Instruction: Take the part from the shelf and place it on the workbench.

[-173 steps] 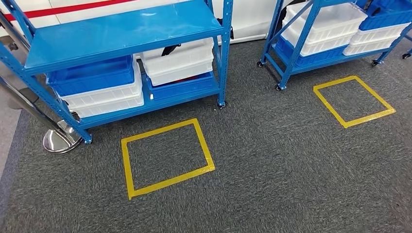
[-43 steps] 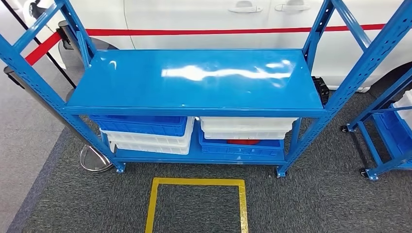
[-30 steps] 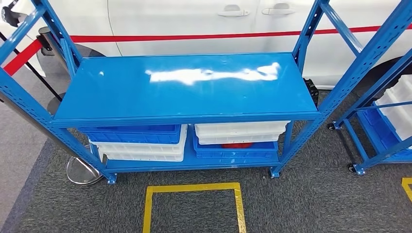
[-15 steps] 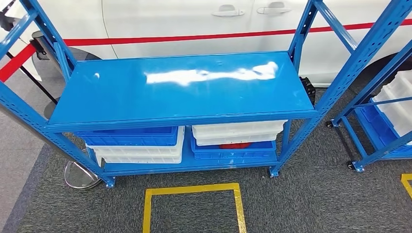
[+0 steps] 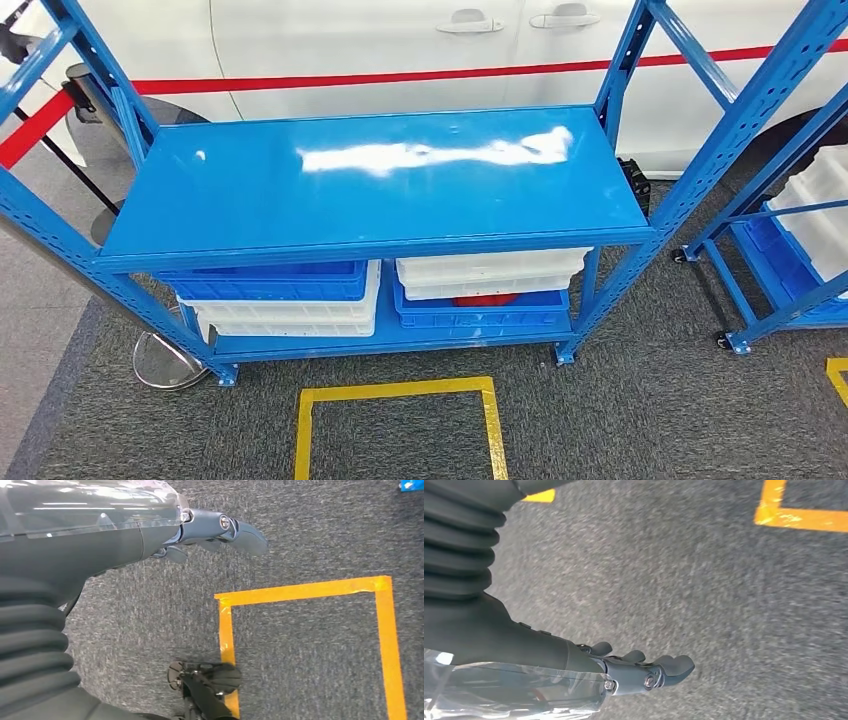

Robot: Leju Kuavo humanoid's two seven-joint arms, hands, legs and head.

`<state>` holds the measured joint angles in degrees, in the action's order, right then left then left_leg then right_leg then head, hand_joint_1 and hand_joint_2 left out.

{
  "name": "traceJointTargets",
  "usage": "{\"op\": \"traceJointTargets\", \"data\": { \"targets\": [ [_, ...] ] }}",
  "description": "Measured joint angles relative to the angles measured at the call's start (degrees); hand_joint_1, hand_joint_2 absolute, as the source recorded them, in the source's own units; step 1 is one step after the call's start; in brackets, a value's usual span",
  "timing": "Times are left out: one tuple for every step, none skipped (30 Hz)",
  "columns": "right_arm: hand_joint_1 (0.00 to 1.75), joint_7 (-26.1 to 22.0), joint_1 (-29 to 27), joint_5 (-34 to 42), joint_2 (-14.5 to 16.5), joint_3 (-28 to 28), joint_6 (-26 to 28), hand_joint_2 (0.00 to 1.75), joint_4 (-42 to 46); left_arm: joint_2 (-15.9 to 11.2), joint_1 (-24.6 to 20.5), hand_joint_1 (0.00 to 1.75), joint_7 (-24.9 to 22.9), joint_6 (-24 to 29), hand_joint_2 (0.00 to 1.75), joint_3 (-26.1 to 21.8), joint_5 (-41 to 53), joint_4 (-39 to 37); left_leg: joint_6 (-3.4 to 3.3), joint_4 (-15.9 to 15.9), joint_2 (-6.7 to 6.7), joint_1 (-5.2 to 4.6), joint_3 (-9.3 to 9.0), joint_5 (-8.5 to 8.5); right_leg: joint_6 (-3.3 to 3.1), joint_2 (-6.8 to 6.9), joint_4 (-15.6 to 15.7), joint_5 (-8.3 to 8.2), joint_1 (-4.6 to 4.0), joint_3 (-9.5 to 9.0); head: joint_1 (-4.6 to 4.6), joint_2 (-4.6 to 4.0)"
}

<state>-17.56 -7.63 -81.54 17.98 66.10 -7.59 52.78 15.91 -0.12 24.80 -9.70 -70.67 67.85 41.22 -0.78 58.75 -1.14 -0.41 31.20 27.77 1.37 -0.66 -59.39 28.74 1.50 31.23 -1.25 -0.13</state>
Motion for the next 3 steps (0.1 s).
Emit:
{"op": "traceJointTargets", "data": {
  "targets": [
    [0.0, 0.26, 0.0, 1.17, -0.17, -0.84, 0.16, 1.75, -0.36, -0.07, 0.08, 0.0, -0.36, 0.12, 1.75, 0.87, -0.99, 0.0, 0.0, 0.0, 0.0, 0.0, 0.0, 0.0, 0.0, 0.0, 0.01, 0.0, 0.01, -0.01, 0.0, 0.01],
    [0.0, 0.52, -0.01, 2.41, -0.36, -1.74, 0.31, 1.75, -0.75, -0.15, 0.17, 0.0, -0.74, 0.27, 1.75, 1.76, -2.02, -0.01, 0.0, 0.0, 0.0, 0.0, 0.0, 0.0, 0.01, 0.0, 0.01, -0.01, 0.02, -0.02, 0.0, 0.01],
    [0.0, 0.65, -0.01, 3.02, -0.45, -2.18, 0.38, 1.75, -0.95, -0.2, 0.22, 0.0, -0.92, 0.35, 1.75, 2.22, -2.53, -0.01, 0.0, 0.0, 0.0, 0.0, 0.0, 0.0, 0.01, 0.0, 0.02, -0.01, 0.03, -0.03, 0.0, 0.01]
  ]
}}
